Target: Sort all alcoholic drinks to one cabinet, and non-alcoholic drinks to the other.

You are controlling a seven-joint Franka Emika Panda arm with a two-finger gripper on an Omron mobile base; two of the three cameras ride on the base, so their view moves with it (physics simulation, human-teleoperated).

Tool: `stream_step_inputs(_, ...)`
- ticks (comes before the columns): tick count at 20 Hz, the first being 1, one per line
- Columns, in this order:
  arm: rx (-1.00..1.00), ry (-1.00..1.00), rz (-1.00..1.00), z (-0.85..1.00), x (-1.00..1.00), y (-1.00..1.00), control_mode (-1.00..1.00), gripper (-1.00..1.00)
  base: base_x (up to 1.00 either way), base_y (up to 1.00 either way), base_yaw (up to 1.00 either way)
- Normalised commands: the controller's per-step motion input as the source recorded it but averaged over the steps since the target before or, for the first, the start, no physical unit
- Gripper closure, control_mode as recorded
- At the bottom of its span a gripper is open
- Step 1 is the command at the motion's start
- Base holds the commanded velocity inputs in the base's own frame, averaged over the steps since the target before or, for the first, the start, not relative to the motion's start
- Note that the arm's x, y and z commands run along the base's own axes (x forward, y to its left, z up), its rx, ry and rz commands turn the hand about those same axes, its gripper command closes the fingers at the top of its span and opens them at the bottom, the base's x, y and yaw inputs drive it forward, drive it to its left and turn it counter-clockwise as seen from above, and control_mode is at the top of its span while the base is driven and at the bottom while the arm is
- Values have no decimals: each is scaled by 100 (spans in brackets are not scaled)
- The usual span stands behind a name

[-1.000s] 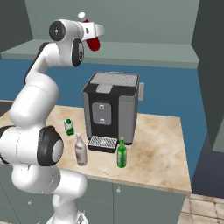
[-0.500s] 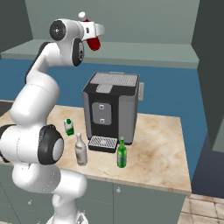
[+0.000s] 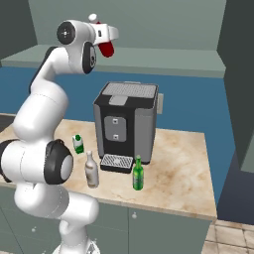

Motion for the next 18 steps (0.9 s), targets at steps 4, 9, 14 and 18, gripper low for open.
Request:
stream_step_inputs(4,0,0,0,-1,4,0,-100,-100,0,0,0)
stream_step_inputs(9,0,-2,0,-3,19,-1,-100,-100,0,0,0)
stream_step_inputs(14,-1,0,0,0,32,0,-100,-100,0,0,0)
stream_step_inputs(18,-2,0,0,0,30,0,-100,-100,0,0,0)
